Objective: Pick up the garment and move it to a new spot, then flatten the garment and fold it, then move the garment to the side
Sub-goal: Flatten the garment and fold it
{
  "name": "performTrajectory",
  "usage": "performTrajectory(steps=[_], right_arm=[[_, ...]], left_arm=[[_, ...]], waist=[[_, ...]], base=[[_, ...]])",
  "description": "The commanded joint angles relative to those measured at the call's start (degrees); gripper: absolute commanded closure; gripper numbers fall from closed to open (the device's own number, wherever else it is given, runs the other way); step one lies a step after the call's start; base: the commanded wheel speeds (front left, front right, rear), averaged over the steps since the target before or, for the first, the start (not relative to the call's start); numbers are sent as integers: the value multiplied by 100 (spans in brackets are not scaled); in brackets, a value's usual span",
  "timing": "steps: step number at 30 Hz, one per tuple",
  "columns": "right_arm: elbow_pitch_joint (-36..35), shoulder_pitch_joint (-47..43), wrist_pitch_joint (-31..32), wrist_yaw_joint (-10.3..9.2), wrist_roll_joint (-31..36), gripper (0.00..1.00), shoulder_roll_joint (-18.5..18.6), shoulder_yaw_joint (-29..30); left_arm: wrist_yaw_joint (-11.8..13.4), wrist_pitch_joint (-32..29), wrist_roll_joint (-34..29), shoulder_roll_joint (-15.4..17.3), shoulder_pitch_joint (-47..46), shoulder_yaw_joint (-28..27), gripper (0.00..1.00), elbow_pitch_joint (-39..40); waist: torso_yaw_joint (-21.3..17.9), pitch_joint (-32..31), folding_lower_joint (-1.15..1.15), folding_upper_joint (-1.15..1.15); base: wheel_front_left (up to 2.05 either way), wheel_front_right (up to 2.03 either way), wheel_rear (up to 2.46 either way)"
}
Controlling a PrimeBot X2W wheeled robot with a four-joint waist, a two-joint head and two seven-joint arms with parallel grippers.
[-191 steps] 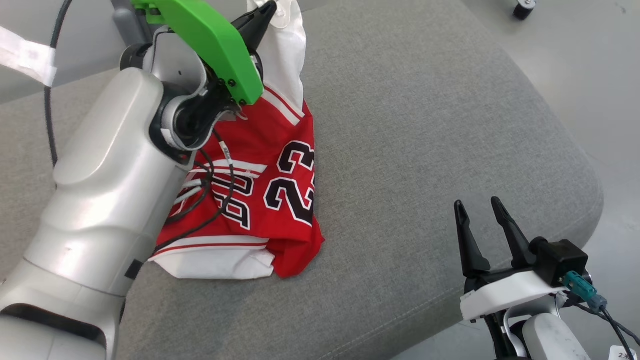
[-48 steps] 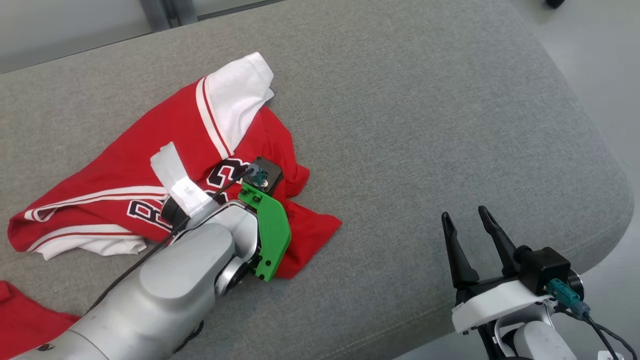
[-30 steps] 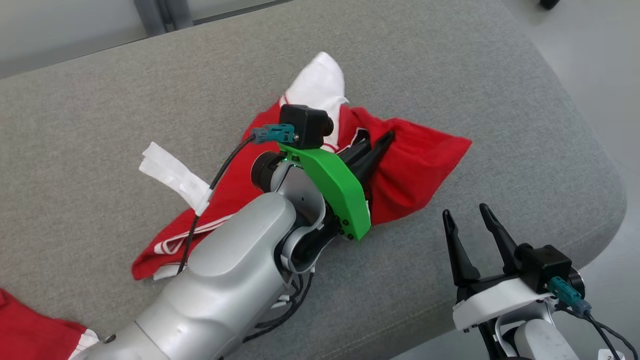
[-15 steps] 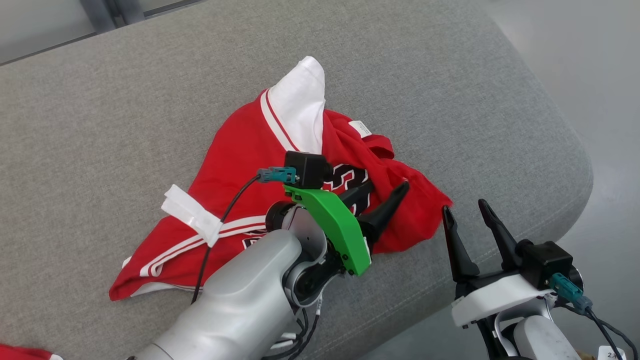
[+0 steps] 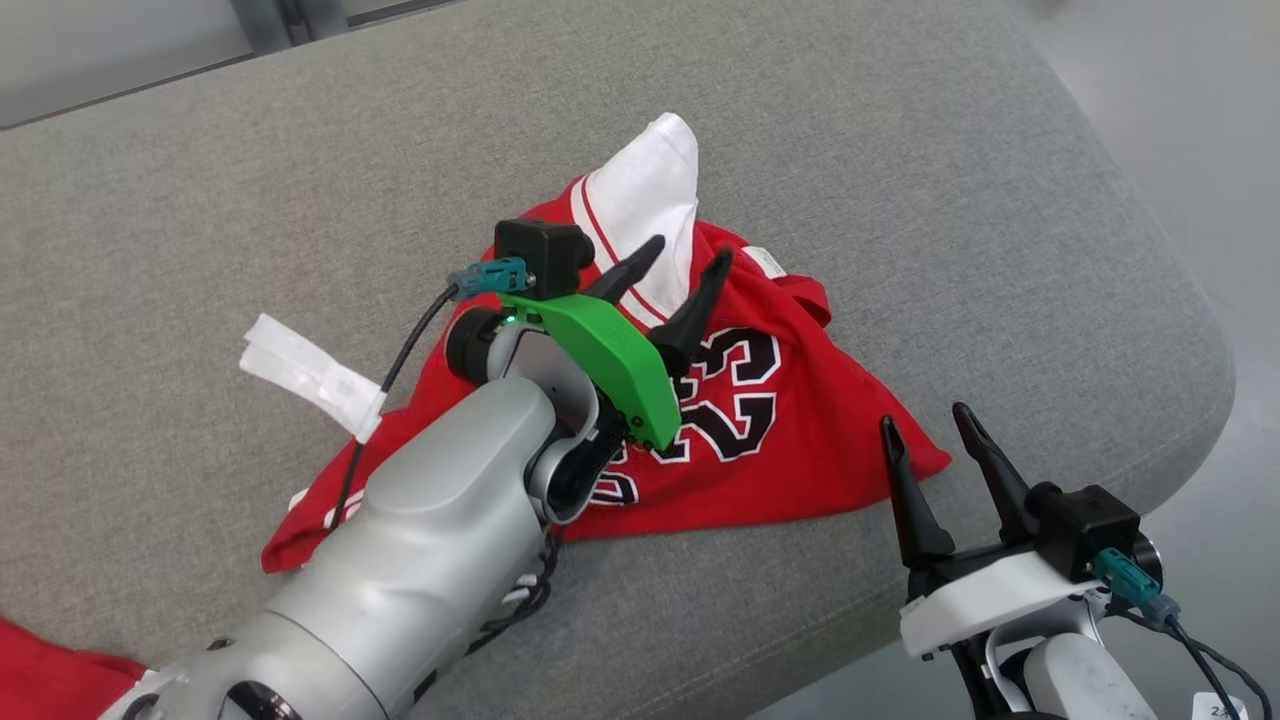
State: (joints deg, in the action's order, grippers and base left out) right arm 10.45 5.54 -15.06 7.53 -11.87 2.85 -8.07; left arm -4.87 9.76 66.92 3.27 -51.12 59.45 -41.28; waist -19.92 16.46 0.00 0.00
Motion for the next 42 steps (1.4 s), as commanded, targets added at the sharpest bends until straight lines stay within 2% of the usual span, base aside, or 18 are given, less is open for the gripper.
performTrajectory(steps=[1, 8, 12, 13, 14, 17, 25, 31, 34, 35, 36, 37, 38, 42], right_arm=[[-15, 72, -18, -7, 55, 0, 9, -4], [-55, 143, -18, -7, 22, 0, 10, -30], [-78, 113, -18, -8, -20, 0, 9, 3], [-83, 98, -18, -7, -22, 0, 8, 10], [-85, 90, -18, -8, -19, 0, 9, 17], [-97, 69, -18, -7, -19, 0, 9, 56], [-78, 3, -18, -7, 28, 0, 8, 113], [-42, 41, -18, -8, 48, 0, 10, 85], [-30, 54, -18, -7, 45, 0, 10, 77], [-32, 55, -18, -7, 45, 0, 10, 76], [-35, 54, -18, -8, 46, 0, 10, 75], [-39, 54, -18, -7, 46, 0, 10, 68], [-49, 53, -18, -8, 43, 0, 9, 57], [-78, 70, -18, -7, -10, 0, 9, 44]], left_arm=[[113, -39, -174, 43, -178, 86, 0, -251], [229, -503, -413, 61, -342, 431, 0, -1041], [240, -448, -493, 56, -366, 496, 0, -1435], [147, -567, -393, 52, -293, 505, 10, -1515], [84, -646, -354, 43, -245, 520, 100, -1564], [-11, -497, -397, 33, -334, 511, 100, -1637], [-69, 141, -430, 3, -678, 353, 100, -1450], [-109, -141, -467, -24, -585, 624, 100, -972], [0, -316, -529, -24, -453, 838, 100, -753], [62, -369, -571, -23, -418, 906, 79, -711], [124, -425, -624, -22, -386, 971, 47, -692], [186, -465, -673, -21, -356, 1023, 22, -686], [240, -516, -727, -22, -327, 1062, 0, -698], [368, -670, -944, 43, -247, 1199, 0, -835]], waist=[[26, 51, 0, 0], [-66, 186, 0, 0], [-137, 266, 0, 0], [-149, 277, 0, 0], [-156, 285, 0, 0], [-146, 295, 0, 0], [98, 165, 0, 0], [217, 61, 0, 0], [229, 35, 0, 0], [226, 30, 0, 0], [220, 32, 0, 0], [210, 38, 0, 0], [194, 54, 0, 0], [111, 131, 0, 0]], base=[[0, 0, 0], [0, 0, 0], [0, 0, 0], [0, 0, 0], [0, 0, 0], [0, 0, 0], [0, 0, 0], [0, 0, 0], [0, 0, 0], [0, 0, 0], [0, 0, 0], [0, 0, 0], [0, 0, 0], [0, 0, 0]])
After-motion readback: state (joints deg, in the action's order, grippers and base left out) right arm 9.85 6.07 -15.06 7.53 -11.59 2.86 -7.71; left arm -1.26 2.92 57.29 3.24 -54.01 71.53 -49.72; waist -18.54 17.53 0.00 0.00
